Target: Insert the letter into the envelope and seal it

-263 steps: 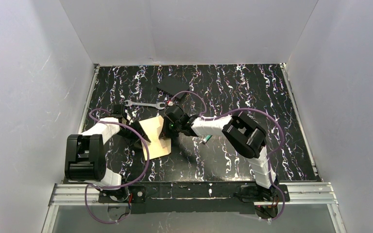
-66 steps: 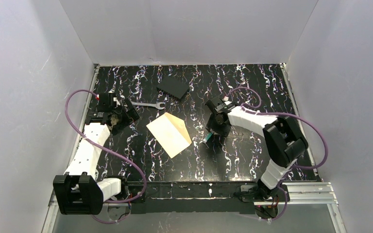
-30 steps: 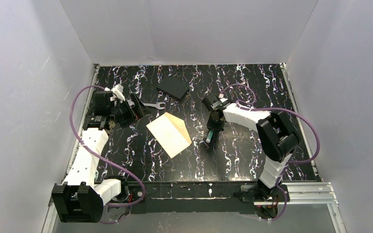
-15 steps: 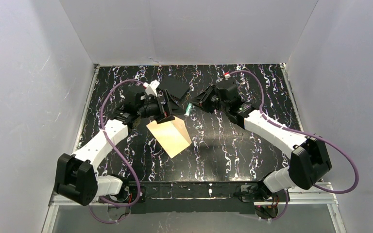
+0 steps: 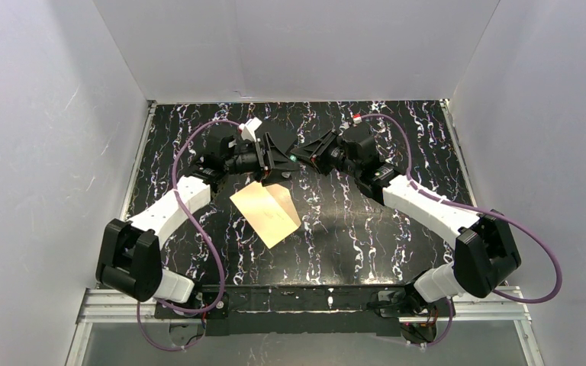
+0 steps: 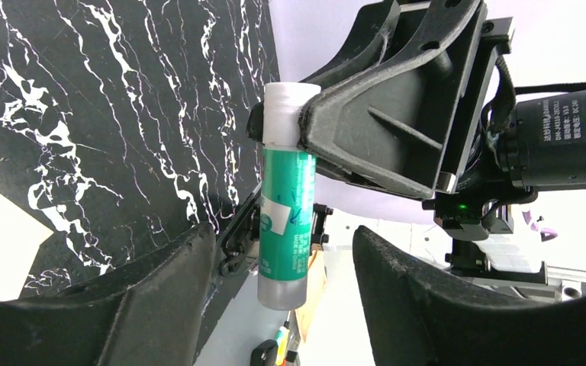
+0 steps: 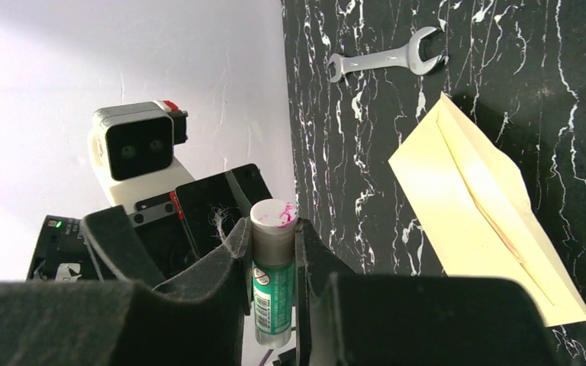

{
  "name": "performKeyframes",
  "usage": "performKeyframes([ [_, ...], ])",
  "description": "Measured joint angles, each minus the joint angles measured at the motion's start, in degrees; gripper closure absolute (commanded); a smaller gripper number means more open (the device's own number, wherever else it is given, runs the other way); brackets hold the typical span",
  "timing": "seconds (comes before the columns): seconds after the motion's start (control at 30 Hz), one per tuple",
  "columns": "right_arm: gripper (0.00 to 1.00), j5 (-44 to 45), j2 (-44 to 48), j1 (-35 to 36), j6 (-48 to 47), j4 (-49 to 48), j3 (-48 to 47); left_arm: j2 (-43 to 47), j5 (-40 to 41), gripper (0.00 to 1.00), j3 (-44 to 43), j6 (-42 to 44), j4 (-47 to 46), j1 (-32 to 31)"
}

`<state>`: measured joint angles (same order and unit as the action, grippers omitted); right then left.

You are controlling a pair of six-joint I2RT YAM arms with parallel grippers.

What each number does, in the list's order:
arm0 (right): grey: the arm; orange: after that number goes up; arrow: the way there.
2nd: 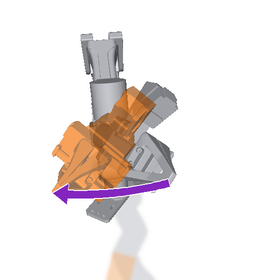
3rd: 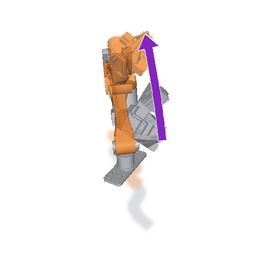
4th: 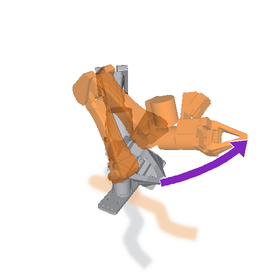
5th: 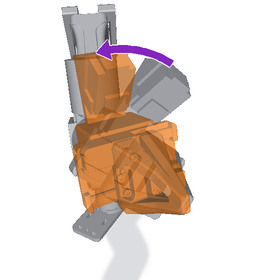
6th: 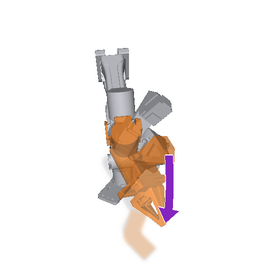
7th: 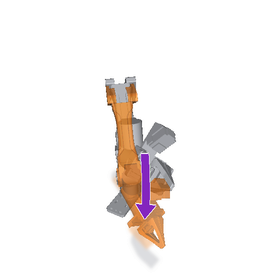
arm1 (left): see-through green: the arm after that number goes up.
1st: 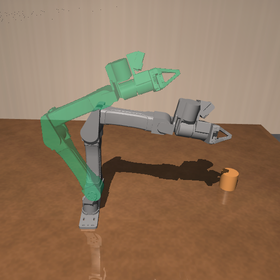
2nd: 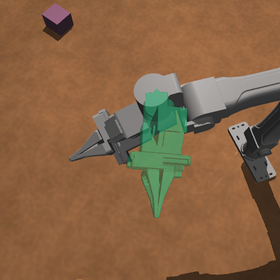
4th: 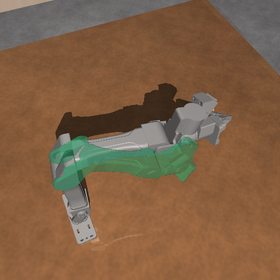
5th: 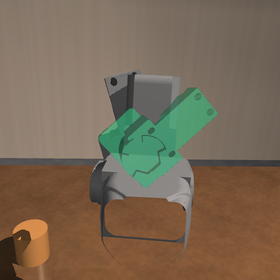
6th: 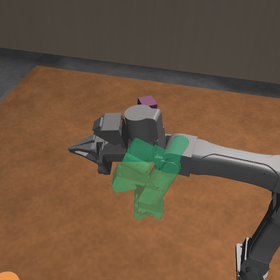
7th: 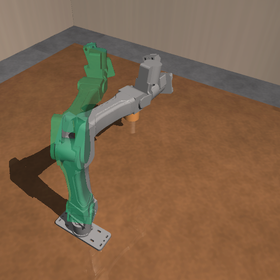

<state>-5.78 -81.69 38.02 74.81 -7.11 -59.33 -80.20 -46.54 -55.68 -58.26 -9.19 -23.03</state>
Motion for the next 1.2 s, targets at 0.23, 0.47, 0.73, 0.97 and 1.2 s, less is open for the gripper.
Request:
performKeyframes([
  [0.23, 0.86, -1.1, 0.0, 0.3, -0.1, -0.9, 0.0, -1.4, -3.2, 0.98, -0.7, 0.5, -1.1, 0.0],
  [0.47, 0.31, -1.7, 1.9, 0.3, -5.3, 1.3, 0.0, -3.0, -7.8, 1.00, -1.4, 4.9, -1.2, 0.0],
  [0.73, 0.29, -8.0, 4.1, 0.2, -16.5, 12.2, -7.1, -0.7, -11.4, 1.00, -3.0, 22.6, 7.0, 0.0],
  [0.97, 0.46, -13.0, 4.0, 0.2, -19.4, 16.2, -8.5, 3.0, -9.9, 1.00, -7.0, 35.5, 14.2, 0.0],
  [1.2, 0.48, -15.4, 3.9, 0.2, -19.2, 16.0, -8.5, 3.0, -10.3, 1.00, -8.4, 42.8, 19.9, 0.0],
])
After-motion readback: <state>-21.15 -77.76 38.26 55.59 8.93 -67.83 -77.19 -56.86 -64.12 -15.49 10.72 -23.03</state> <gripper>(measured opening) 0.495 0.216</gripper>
